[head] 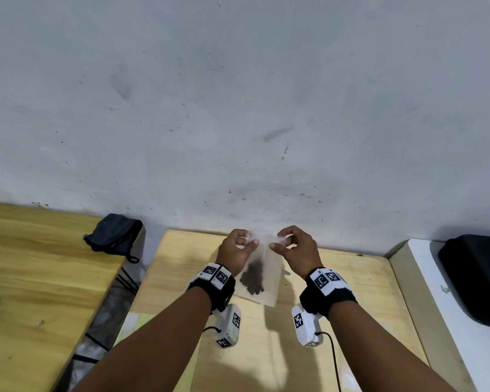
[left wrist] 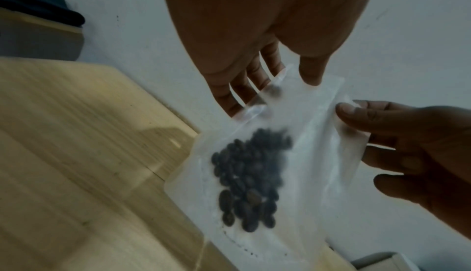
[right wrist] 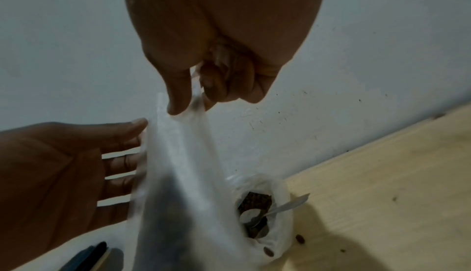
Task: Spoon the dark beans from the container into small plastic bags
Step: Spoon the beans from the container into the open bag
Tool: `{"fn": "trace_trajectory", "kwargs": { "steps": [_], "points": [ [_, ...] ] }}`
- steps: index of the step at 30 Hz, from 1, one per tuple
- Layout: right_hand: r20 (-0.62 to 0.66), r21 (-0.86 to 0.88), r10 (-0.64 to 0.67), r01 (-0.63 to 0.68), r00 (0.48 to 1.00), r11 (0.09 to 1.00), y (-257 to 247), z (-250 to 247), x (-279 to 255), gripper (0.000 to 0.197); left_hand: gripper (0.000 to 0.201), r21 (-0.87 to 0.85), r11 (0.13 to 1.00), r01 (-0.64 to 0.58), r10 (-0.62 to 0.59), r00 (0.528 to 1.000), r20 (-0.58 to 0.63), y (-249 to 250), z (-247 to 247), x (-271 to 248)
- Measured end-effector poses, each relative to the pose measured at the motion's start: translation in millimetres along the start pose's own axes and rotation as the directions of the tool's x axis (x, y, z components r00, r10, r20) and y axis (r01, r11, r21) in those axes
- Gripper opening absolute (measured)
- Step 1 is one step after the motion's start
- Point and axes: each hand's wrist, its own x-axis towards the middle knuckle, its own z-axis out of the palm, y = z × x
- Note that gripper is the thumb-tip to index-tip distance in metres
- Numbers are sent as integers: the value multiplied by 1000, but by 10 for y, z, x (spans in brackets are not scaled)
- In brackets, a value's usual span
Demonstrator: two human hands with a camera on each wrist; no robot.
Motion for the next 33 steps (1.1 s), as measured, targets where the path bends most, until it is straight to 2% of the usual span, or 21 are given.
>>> {"fn": "trace_trajectory", "kwargs": {
  "steps": [2,4,6,8,9,12,14,16,19,24,30,33],
  "points": [
    [-39,29,19,-18,999,999,-32,-5,-12,32,15,-17,1000,-7,7,1000,-19,39,-15,-9],
    [-27,63,71,-70,997,996,-26,1,-3,33,14,-46,999,2,-2,1000,-3,54,-24,-14],
    [30,90,140,-142,990,986,-7,6,15,30,14,-70,997,8,-8,1000,2,66,-31,-15],
    [107,127,201,-213,974,969,0,10,11,40,14,-85,996,16,-15,1000,20,50,-27,-20],
    [123,141,218,-234,968,962,-22,4,1,37,16,-102,994,28,-25,999,35,48,-23,-29],
    [155,199,218,-247,963,948,-111,-42,-39,16,32,-154,986,66,-52,994,93,73,-8,-75],
    [172,218,198,-233,965,948,-124,-51,-47,12,27,-146,988,55,-38,992,117,104,3,-95],
    [172,246,193,-232,966,941,-149,-48,-60,10,21,-166,985,48,-28,992,121,130,8,-92],
    [172,276,195,-237,966,931,-168,-56,-68,8,22,-198,978,62,-35,990,139,128,14,-43],
    [143,262,230,-261,963,929,-165,-61,-42,10,45,-240,968,69,-34,989,146,116,45,-21],
    [138,309,264,-295,954,904,-152,-94,-63,9,33,-310,946,95,-57,990,131,111,95,-19],
    [135,296,278,-306,951,905,-128,-131,-48,16,31,-330,936,124,-81,987,140,116,46,5]
  ]
}}
